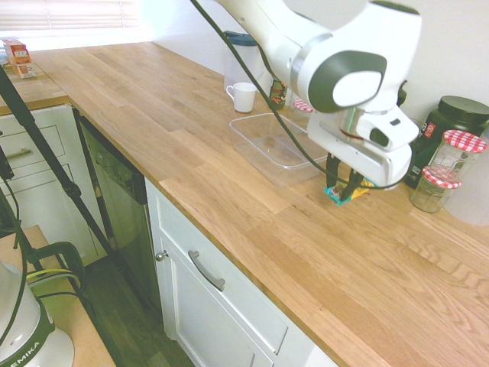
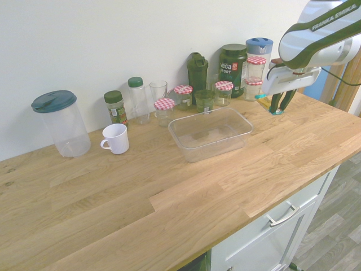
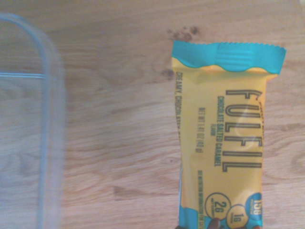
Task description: Put the protein bar into the container
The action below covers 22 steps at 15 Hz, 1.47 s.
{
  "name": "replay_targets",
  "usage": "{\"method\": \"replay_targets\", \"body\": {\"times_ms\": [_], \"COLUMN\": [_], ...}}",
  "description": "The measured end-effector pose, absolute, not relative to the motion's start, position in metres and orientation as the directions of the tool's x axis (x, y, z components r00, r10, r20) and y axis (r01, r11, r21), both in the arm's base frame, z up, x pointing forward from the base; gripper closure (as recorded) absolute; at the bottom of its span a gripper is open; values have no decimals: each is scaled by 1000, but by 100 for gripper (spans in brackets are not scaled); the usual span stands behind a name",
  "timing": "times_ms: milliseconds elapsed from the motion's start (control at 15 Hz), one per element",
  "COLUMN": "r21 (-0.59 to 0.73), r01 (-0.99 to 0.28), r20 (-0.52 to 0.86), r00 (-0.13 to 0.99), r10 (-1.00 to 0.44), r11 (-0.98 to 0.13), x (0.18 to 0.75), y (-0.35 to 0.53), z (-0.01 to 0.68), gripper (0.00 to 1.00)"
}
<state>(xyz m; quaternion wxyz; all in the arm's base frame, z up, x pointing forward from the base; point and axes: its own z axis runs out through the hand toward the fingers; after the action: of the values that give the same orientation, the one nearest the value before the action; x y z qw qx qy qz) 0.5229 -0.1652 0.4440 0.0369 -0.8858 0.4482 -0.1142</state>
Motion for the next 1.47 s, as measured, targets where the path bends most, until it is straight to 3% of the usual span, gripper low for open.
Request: {"method": "replay_targets", "body": {"times_ms": [267, 467, 1000, 1067, 1467], "r21": [-170, -144, -62, -57, -72], "r01": [-741, -728, -746, -750, -761], "r20": [246, 263, 236, 236, 242], "r00": [606, 625, 634, 631, 614], "r10": [-756, -735, -736, -739, -751], "r11": [-649, -670, -663, -659, -645], "x": [486, 478, 518, 523, 532], "y": [-57, 12, 25, 25, 27], "z": [501, 495, 431, 427, 426], "gripper": [100, 100, 100, 0, 0]}}
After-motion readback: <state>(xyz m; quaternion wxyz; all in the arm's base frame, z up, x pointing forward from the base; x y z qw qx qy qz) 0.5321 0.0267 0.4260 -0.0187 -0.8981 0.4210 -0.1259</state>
